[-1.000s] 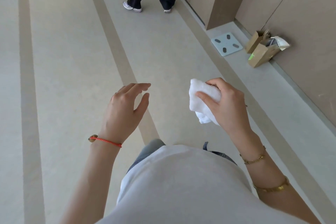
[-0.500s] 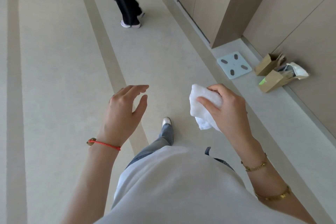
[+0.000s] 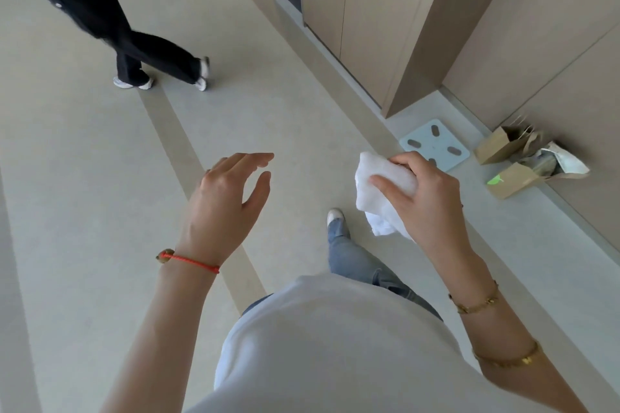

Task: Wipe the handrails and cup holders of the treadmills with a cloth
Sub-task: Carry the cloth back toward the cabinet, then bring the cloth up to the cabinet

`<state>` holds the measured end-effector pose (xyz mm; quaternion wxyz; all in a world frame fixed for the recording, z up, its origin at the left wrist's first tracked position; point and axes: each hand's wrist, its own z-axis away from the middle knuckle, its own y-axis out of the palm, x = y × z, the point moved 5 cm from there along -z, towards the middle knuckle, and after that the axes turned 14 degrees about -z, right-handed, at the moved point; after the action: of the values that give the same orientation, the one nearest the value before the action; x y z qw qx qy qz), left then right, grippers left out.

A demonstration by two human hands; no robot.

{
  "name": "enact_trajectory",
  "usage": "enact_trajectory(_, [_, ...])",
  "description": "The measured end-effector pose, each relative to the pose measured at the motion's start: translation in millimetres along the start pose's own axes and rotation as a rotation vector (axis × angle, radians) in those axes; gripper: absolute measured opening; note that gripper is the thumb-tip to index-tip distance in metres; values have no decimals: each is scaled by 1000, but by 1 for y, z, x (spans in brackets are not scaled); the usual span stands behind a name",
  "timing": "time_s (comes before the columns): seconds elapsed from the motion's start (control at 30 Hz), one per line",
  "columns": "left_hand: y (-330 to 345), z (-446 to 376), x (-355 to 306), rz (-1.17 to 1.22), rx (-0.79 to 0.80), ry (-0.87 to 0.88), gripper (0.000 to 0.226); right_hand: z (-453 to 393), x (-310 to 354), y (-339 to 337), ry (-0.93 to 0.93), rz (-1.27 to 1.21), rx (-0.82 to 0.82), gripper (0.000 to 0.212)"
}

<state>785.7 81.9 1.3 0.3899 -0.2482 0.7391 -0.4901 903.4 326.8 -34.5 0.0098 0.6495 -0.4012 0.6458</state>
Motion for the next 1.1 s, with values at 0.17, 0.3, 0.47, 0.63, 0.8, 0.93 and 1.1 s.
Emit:
enact_trajectory(0.17, [28,-100,29,-3,3,-1,24,-100,-14,28,19,-20,2,27])
enact_trajectory(0.3, [40,-195,42,1,-18,19,24,-194,-18,41,-17,-18,-17,30])
enact_trajectory(0.47, [46,-312,50,-9,-53,48,25,-311,-20,49,-16,-22,-50,28])
enact_trajectory(0.63, [58,-412,57,8,-34,48,26,-406,-21,57,-39,19,-69,31])
enact_trajectory(0.8, [75,-499,67,31,-9,109,26,-481,-31,70,-15,18,-116,30])
enact_trajectory(0.93, [95,-574,81,34,8,166,25,-537,-45,84,48,13,-169,24])
enact_trajectory(1.1, [112,-671,96,49,19,255,25,-610,-53,100,96,14,-223,25])
